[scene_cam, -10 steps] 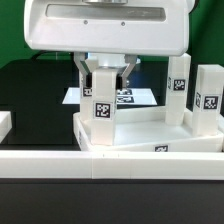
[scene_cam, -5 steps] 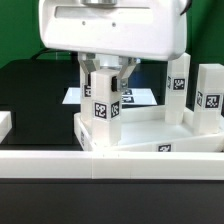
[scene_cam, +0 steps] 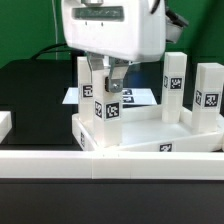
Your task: Assemble desk
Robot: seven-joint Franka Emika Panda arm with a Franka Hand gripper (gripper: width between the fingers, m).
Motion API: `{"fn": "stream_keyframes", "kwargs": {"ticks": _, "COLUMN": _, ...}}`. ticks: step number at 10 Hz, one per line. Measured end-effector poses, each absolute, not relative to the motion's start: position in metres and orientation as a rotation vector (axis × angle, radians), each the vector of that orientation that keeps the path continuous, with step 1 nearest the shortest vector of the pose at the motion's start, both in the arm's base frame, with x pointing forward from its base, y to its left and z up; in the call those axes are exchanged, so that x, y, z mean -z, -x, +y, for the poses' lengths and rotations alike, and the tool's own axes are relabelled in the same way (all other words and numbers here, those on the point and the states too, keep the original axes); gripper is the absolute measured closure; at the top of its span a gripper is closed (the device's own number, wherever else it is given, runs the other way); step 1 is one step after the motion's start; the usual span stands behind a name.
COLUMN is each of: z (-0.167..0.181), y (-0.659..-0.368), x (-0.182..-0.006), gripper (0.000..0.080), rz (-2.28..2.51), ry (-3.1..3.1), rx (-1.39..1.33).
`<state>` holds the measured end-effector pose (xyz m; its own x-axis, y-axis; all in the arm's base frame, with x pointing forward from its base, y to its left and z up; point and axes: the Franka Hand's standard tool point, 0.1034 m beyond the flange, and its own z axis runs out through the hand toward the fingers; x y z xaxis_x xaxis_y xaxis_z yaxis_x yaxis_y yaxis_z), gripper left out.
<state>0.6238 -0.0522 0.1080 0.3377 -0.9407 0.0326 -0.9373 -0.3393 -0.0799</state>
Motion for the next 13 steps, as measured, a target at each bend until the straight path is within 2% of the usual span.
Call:
{"fn": "stream_keyframes", "kwargs": {"ticks": 3, "z": -0.0501, "y": -0.6235, "x": -0.1079, "gripper": 0.0509, "rz": 2.062, "ry": 2.288, "rx": 0.094}}
{"fn": "stream_keyframes", "kwargs": {"ticks": 7, "z": -0.0502, "y": -0.6236, "x": -0.1075, "gripper": 0.0509, "rz": 2.211, "ry": 2.137, "rx": 0.087}}
{"fn": "stream_keyframes", "kwargs": {"ticks": 8, "z": -0.0506, "y": -0.6234, "x": -0.1069, "gripper": 0.041, "rz": 2.166, "ry": 2.187, "rx": 0.09}}
{"fn": "stream_keyframes", "kwargs": {"ticks": 9, "z": -0.051, "y": -0.6233, "x": -0.1064, "gripper": 0.0275, "rz": 2.111, "ry": 2.243, "rx": 0.091}}
{"fn": "stream_keyframes", "kwargs": {"ticks": 10, "z": -0.0508, "y": -0.6235, "x": -0.1064, "gripper": 0.0275, "rz": 2.074, "ry": 2.28, "rx": 0.09}}
{"fn": "stream_keyframes", "kwargs": {"ticks": 11, "z": -0.0509, "y": -0.6236, "x": -0.1066, "gripper": 0.0176, "rz": 1.958, "ry": 2.387, "rx": 0.097}}
{"fn": "stream_keyframes", "kwargs": {"ticks": 13, "z": -0.0502, "y": -0.6242, "x": -0.1067, "gripper": 0.0151, "rz": 1.746, "ry": 2.551, "rx": 0.107}}
